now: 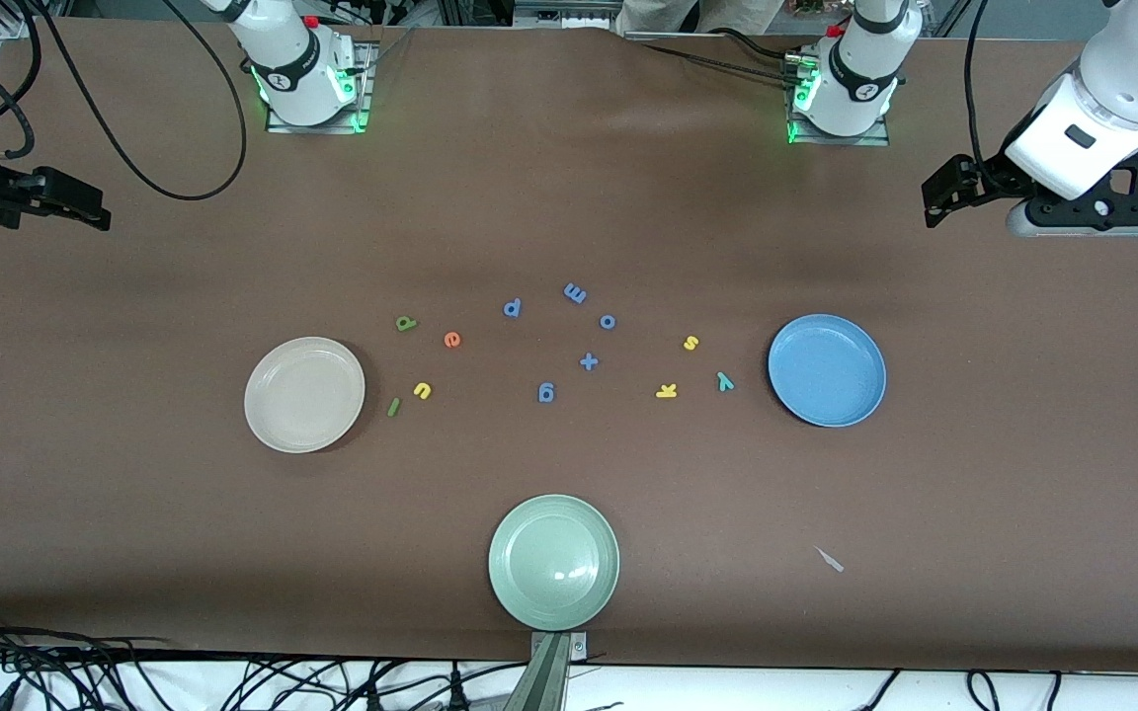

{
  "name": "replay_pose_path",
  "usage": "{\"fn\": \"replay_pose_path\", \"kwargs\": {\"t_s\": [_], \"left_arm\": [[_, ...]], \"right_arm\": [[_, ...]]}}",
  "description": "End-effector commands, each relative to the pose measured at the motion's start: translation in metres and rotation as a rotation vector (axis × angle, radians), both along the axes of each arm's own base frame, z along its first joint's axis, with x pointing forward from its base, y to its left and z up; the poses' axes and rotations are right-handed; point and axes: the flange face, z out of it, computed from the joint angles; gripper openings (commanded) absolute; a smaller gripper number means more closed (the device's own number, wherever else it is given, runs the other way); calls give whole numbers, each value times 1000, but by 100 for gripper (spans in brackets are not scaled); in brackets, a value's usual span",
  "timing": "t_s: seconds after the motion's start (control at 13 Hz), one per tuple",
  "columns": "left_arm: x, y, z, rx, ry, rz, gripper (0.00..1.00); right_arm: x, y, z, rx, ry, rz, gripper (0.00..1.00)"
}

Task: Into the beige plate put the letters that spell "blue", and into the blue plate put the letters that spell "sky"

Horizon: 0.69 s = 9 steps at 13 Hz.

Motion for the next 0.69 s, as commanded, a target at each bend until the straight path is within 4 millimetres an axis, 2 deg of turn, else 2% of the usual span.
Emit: {"fn": "replay_pose_path", "kwargs": {"t_s": [0.0, 0.61], "left_arm": [[0, 5, 7, 20, 1, -2, 100], [0, 7, 7, 19, 3, 3, 100]], "right_arm": [[-1, -3, 1, -4, 10, 14, 100], [-1, -2, -3, -4, 18, 17, 100]]}}
